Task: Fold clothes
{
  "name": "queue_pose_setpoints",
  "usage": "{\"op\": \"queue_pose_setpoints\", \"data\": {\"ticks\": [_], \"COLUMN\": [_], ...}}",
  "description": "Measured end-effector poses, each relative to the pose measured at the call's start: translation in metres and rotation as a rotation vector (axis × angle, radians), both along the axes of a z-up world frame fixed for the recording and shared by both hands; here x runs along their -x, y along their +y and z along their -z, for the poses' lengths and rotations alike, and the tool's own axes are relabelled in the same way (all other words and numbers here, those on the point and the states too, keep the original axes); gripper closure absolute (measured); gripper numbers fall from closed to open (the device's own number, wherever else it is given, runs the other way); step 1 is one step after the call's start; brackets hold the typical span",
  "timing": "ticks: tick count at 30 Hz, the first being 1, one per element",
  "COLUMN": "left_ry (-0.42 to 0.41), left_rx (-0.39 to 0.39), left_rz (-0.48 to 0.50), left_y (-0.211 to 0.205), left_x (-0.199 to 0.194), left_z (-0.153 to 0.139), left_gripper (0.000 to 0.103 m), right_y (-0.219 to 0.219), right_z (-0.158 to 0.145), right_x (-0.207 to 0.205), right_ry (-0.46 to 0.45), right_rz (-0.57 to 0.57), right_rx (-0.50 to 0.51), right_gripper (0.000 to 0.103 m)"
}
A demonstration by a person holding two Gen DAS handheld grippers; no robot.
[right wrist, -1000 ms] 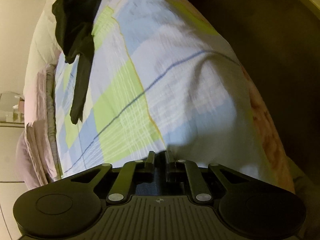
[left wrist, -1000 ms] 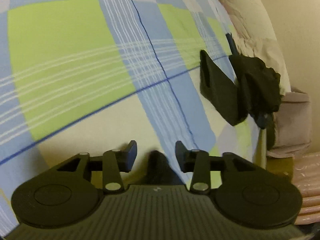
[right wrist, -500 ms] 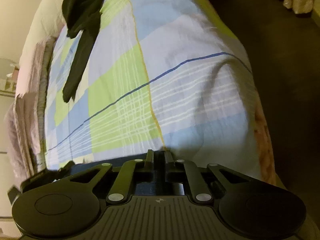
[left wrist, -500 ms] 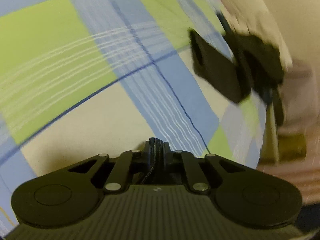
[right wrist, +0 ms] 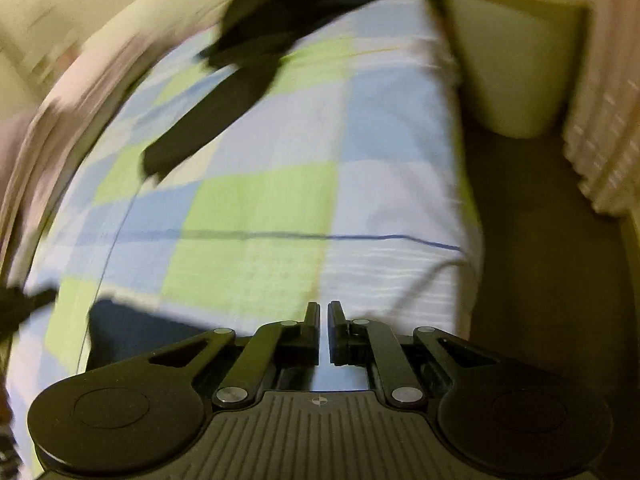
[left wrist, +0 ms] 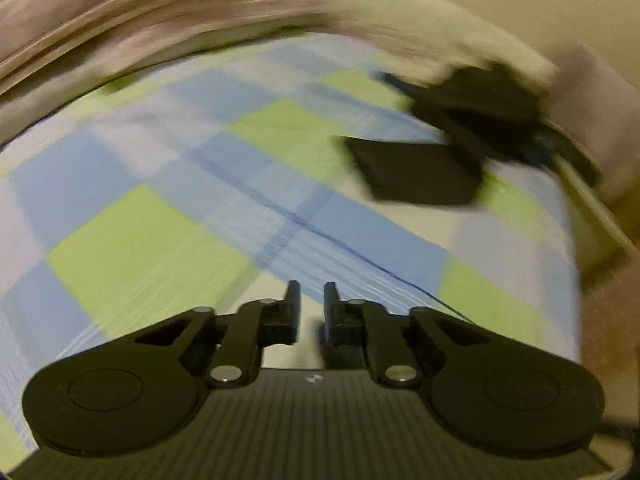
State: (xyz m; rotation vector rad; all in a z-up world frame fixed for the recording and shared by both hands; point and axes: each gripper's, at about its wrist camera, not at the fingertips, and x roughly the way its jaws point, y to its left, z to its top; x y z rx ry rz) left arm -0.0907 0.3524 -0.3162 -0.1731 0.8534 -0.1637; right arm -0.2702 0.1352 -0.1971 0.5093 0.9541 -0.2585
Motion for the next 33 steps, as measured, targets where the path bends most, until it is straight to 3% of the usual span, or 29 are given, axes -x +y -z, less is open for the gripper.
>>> {"op": "queue_pose_setpoints", "data": {"ticks": [4, 8, 13, 18, 23, 26, 30, 33], "left_ry": [0.04, 0.057, 0.061, 0.08, 0.099, 0.098, 0.086, 0.116], "left_rx": [-0.011, -0.083, -0.091, -0.121, -0.152, -0.183, -0.136, -0.121], "left_rz": [0.118, 0.142, 0.118, 0.091, 0.064, 0.025, 0.005, -0.008], "left_y": [-0.027, -0.037, -0.023, -0.006, 0.011, 0.025, 0.036, 0.036], "left_x": [0.015, 0.012, 0.034, 0.062, 0.091, 0.107, 0.148, 0.181], "left_z": [0.026, 0.068, 0.067, 0.066, 0.064, 0.054, 0.036, 0.038], "left_gripper": [0.101, 0.1, 0.101, 0.101, 0.098, 0.103, 0.103, 0.103], "right_y": [0.022, 0.035, 0.04, 0.056, 0.08, 0.087, 0.096, 0.118], "right_z": [0.012, 0.025, 0.02, 0.0, 0.034, 0.027, -0.001, 0.012], "right_x": [-0.006, -0.014, -0.016, 0.01, 0.028, 0.03, 0.063, 0.097], "right_ry": [0.023, 0.045, 0.054, -0.048, -0.022, -0.002, -0.094, -0.05], "right_rz": [-0.105, -0.169, -0.208, -0.279, -0.409, -0.443, -0.457, -0.557], "right_rx": [0.02, 0.062, 0.107, 0.135, 0.18, 0.231, 0.195, 0.163], "right_gripper": [0.096, 0.096, 0.096, 0.096, 0.097, 0.096, 0.096, 0.096]}}
